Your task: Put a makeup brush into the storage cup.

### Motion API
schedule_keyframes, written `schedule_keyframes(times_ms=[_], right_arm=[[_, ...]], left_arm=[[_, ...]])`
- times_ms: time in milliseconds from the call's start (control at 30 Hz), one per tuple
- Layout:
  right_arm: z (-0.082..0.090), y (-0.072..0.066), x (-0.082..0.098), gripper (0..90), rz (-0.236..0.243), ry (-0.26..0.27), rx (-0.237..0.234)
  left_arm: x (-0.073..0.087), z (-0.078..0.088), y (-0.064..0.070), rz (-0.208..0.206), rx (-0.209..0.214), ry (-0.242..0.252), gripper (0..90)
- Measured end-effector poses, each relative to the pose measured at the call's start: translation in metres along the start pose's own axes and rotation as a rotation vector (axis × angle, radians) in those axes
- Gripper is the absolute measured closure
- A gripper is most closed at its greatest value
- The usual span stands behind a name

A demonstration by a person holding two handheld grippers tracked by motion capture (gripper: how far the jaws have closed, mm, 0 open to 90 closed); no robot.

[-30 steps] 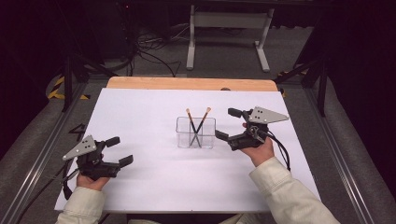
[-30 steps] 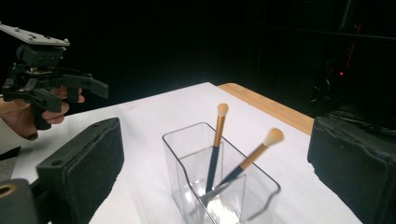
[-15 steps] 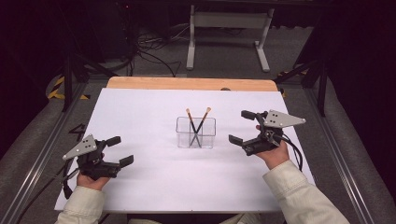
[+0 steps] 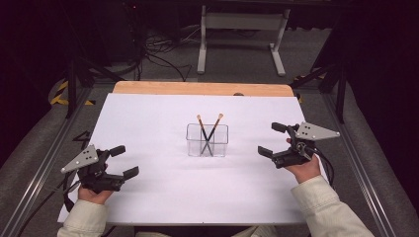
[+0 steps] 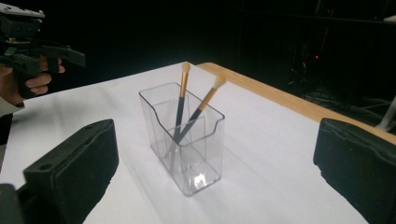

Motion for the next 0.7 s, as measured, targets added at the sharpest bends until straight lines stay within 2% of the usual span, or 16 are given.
schedule_keyframes(times_ms=[333,433,700], right_arm=[[0.012,0.001,0.027,0.0,-0.020,-0.034,0.028],[0.013,0.000,0.033,0.0,-0.031,-0.030,0.034],[0.016,0.001,0.045,0.0,-0.045,-0.038,0.037]], left_arm=[[0.001,0.004,0.002,-0.008,0.037,0.022,3.9],[0.002,0.006,0.002,-0.016,0.038,0.022,3.8],[0.008,0.006,0.001,-0.007,0.042,0.013,3.5]])
Point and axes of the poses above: each handheld gripper's, and its own axes: z roughly backward along the jaws, x roughly out of its underside, y roughly to its right, the point moved 6 cm from there along -z, roughly forward along the jaws, and after that the axes turned 10 degrees about z, right-handed, at the moved point
